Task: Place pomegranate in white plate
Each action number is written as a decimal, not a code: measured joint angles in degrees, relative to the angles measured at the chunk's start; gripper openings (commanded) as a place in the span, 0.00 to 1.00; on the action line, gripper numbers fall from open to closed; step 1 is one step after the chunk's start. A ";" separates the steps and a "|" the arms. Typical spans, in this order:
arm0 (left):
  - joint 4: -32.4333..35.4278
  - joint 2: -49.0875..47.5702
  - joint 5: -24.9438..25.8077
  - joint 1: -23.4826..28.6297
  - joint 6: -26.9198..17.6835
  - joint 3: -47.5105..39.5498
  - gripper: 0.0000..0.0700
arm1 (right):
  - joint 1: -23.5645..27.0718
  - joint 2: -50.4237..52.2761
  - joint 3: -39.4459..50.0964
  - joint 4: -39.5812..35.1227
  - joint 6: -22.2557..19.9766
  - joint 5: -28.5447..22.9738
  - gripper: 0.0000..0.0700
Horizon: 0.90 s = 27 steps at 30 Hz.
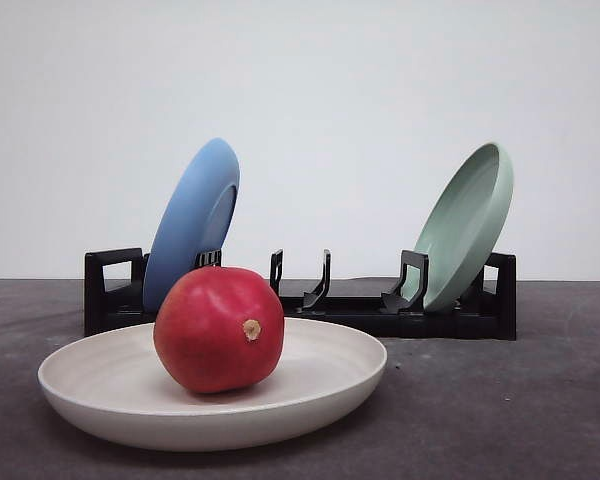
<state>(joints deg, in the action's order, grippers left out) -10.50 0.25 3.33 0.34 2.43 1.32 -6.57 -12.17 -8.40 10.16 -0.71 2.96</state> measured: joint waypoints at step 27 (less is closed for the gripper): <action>0.00 0.00 0.00 0.00 0.00 0.00 0.00 | 4.37 11.90 7.49 -0.58 0.94 0.01 0.04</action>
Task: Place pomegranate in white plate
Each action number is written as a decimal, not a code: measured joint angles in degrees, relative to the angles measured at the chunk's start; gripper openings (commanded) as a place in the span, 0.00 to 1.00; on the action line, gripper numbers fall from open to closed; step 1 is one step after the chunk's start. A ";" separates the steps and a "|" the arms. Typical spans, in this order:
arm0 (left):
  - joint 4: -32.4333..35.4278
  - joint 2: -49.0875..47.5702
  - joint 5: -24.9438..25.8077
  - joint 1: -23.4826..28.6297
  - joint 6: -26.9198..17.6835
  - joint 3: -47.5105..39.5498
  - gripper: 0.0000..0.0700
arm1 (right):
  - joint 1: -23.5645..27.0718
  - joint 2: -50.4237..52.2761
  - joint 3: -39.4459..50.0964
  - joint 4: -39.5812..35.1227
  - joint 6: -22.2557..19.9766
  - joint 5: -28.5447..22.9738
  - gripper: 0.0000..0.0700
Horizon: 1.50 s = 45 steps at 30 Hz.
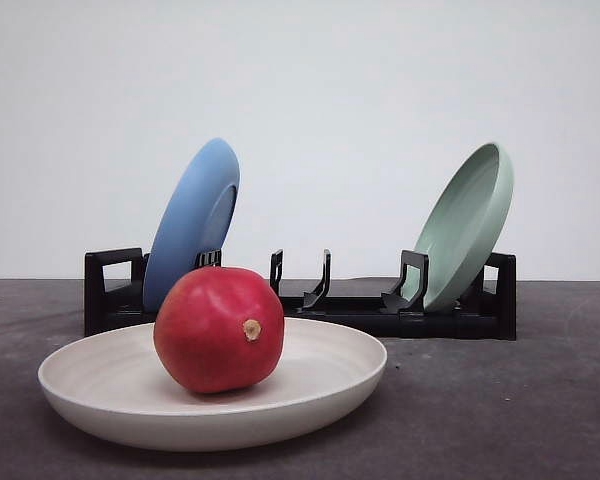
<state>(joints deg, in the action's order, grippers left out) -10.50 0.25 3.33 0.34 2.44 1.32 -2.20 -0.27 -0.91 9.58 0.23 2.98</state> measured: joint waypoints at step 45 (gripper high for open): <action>0.00 0.00 -0.01 0.00 0.00 0.00 0.00 | 0.01 0.00 0.00 0.00 0.02 -0.01 0.04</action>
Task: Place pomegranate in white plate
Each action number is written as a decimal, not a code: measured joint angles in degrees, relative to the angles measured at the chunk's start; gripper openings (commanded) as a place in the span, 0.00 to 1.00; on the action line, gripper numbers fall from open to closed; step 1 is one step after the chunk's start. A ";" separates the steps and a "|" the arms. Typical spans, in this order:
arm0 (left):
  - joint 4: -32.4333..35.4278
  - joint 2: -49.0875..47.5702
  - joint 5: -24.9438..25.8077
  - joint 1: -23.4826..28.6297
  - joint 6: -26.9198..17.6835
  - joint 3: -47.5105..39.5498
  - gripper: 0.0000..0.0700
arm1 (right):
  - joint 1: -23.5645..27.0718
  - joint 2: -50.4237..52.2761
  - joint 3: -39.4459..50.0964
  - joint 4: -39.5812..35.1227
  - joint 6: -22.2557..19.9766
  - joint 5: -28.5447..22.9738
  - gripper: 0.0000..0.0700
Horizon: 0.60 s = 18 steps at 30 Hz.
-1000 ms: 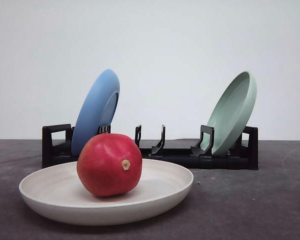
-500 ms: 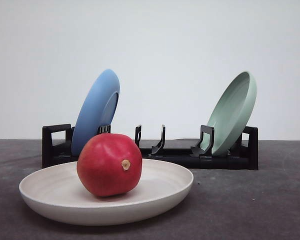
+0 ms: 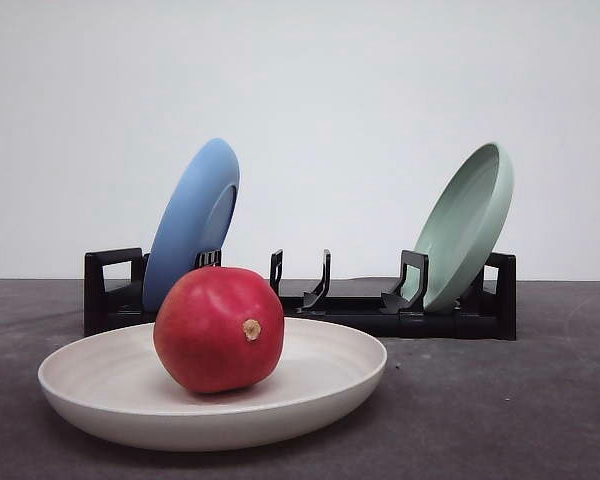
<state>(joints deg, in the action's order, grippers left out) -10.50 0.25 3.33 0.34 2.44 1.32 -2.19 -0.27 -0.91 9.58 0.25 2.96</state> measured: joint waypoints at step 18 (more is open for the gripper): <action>0.00 0.00 -0.01 0.00 0.00 0.00 0.00 | -0.01 0.00 0.00 0.00 0.00 0.00 0.04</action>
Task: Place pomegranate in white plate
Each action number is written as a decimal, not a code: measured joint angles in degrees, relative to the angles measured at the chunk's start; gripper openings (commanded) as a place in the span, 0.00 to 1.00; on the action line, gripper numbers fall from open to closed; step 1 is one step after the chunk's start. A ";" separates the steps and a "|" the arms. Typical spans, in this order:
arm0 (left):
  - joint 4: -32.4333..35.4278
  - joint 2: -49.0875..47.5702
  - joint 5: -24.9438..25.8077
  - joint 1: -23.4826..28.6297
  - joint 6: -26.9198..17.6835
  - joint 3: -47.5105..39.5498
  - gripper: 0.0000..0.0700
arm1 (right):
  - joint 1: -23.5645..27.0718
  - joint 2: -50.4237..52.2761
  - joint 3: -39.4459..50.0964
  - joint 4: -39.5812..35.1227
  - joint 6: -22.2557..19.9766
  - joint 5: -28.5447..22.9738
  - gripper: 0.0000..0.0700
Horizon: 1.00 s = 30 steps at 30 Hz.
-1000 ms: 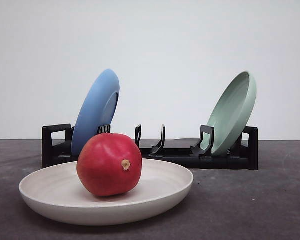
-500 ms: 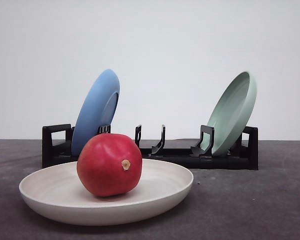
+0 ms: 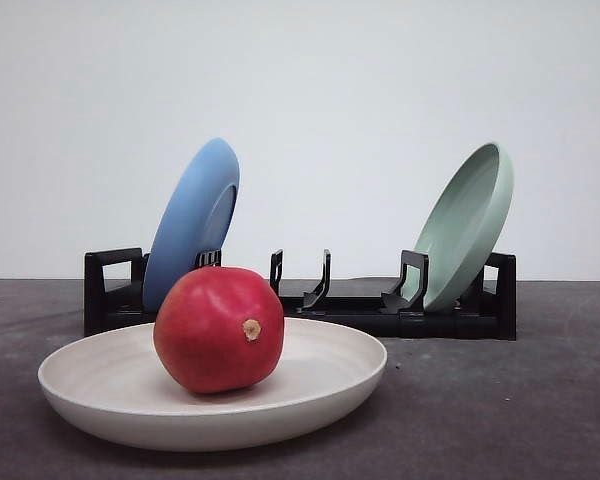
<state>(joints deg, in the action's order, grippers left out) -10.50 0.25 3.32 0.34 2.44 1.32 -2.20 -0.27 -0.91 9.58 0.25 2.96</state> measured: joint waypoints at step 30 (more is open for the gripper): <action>0.00 0.00 0.00 0.00 0.02 0.00 0.00 | 0.00 0.00 0.00 0.00 0.00 0.00 0.04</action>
<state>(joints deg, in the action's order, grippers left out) -10.50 0.25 3.32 0.34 2.46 1.32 -2.20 -0.27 -0.91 9.58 0.25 2.96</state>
